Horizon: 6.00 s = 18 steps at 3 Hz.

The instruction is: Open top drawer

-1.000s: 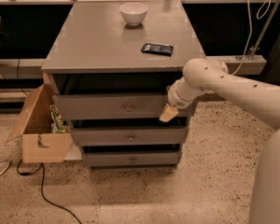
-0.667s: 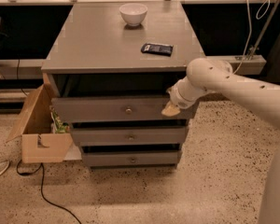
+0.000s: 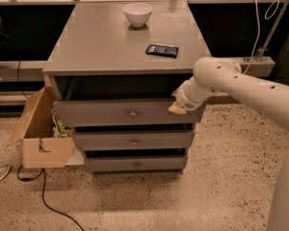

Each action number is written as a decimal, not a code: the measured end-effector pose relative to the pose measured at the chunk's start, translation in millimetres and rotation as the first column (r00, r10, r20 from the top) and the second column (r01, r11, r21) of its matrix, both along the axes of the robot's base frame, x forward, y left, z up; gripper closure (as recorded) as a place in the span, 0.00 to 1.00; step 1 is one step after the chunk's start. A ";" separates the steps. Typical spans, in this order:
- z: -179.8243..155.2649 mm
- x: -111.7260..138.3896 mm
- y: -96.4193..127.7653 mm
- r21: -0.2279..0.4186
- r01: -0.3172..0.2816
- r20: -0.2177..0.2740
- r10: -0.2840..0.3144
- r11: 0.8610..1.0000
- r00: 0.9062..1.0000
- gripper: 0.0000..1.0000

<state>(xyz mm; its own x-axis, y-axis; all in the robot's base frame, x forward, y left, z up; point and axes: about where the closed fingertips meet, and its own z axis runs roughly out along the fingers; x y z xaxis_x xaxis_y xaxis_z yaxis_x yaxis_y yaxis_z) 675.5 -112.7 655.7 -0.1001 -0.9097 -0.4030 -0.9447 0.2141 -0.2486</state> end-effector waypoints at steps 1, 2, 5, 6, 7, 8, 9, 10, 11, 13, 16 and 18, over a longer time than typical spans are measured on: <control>0.0 0.0 0.0 0.000 0.000 0.000 0.000 1.000 1.000 0.82; 0.0 0.0 0.0 0.000 0.000 0.000 0.000 1.000 1.000 0.59; 1.1 -1.1 -0.4 0.012 -0.041 -0.022 0.041 0.999 0.999 0.00; -8.1 -0.5 2.0 0.002 -0.062 -0.049 0.062 0.998 0.997 0.00; -21.9 2.0 5.4 -0.019 -0.087 -0.099 0.085 0.996 0.992 0.00; -29.8 0.9 6.8 -0.049 -0.113 -0.153 0.104 0.992 0.983 0.03; -26.8 -13.5 9.3 -0.104 -0.161 -0.221 0.135 0.981 0.966 0.24; -15.3 -25.5 7.8 -0.119 -0.180 -0.254 0.145 0.976 0.956 0.48; -7.5 -24.7 7.4 -0.119 -0.180 -0.254 0.145 0.976 0.956 0.71; 1.6 -34.1 6.3 -0.088 -0.172 -0.249 0.146 0.981 0.957 0.69; -2.8 -37.7 7.7 -0.095 -0.189 -0.266 0.158 0.977 0.951 0.04; -20.7 -59.0 24.4 -0.138 -0.272 -0.356 0.209 0.952 0.911 0.00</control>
Offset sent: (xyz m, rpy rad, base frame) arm 0.0000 0.0000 0.0000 0.0000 0.0000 0.0000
